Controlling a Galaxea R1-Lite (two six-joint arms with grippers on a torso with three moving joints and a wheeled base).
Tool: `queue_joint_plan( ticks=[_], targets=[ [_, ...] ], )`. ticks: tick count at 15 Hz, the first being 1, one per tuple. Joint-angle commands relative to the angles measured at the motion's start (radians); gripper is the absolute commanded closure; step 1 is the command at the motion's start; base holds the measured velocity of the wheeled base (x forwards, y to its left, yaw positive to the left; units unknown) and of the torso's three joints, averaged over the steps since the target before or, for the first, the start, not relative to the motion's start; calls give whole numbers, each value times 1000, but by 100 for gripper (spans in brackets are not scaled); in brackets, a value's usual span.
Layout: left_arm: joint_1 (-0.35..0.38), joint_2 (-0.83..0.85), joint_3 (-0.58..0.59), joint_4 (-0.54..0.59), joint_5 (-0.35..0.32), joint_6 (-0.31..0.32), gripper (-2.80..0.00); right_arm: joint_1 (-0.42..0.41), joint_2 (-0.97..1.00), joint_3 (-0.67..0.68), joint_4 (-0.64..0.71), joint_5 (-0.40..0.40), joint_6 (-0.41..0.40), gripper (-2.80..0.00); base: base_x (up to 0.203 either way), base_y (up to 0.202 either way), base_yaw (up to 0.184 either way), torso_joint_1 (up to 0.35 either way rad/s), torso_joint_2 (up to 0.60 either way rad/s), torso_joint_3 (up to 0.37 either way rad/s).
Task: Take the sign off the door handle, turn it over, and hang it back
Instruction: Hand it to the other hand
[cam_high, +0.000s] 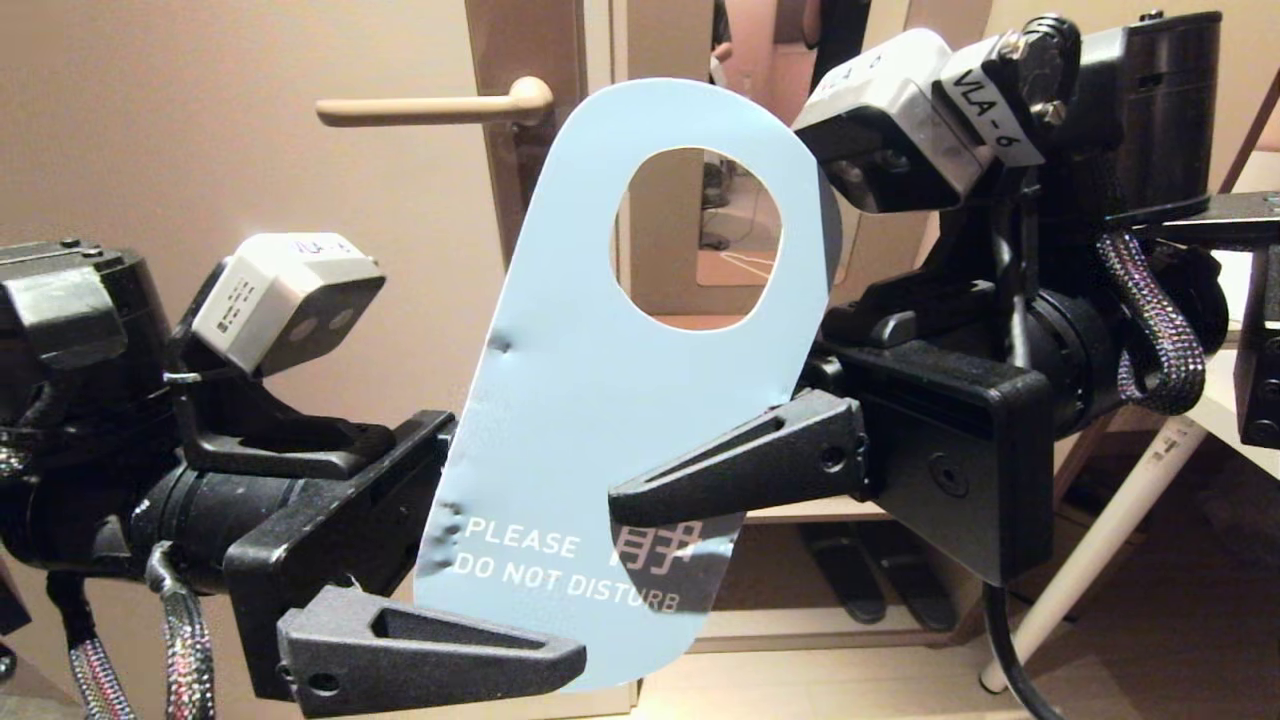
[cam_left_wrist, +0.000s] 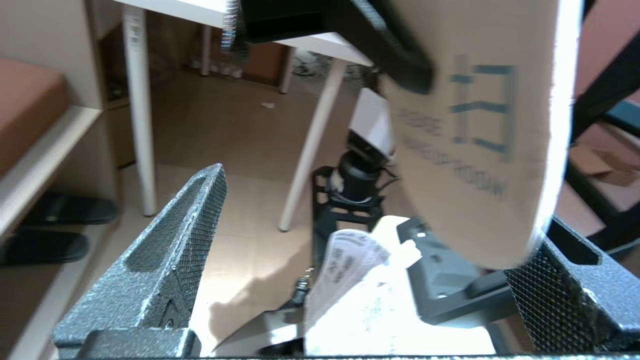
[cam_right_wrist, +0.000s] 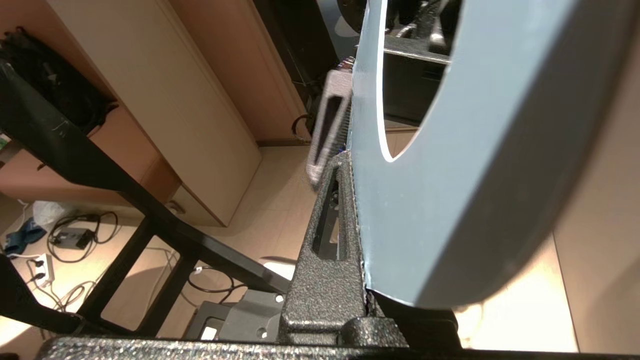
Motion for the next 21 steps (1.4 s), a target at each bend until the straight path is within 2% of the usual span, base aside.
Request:
queue_joint_plan(
  ticks=[1, 5, 8, 12, 14, 15, 19, 21],
  targets=[
    [5, 14, 0, -3, -5, 4, -280, 3, -1, -2, -1, 4, 0, 0, 0, 0, 0, 0, 0, 0],
    [6, 14, -2, -5, 22, 22, -280, 3, -1, 2, 0, -9, 0, 0, 0, 0, 0, 0, 0, 0],
    [15, 15, -13, -2, 21, 26, -280, 2, -6, 9, 57, -26, -15, 0, 0, 0, 0, 0, 0, 0],
    [17, 16, -11, 3, 21, 28, -280, 2, -7, 2, 138, -99, -70, 0, 0, 0, 0, 0, 0, 0],
    [17, 18, -9, 6, 21, 33, -280, 3, -13, -5, 150, -111, -75, 0, 0, 0, 0, 0, 0, 0],
    [15, 24, -9, 19, 21, 46, -280, 3, -14, -11, 152, -111, -75, 0, 0, 0, 0, 0, 0, 0],
    [14, 28, -19, 150, 21, 168, -280, 3, -15, -15, 152, -140, -76, 0, 0, 0, 0, 0, 0, 0],
    [14, 42, -38, 155, 21, 171, -280, 6, -15, -18, 152, -140, -76, 0, 0, 0, 0, 0, 0, 0]
  ],
)
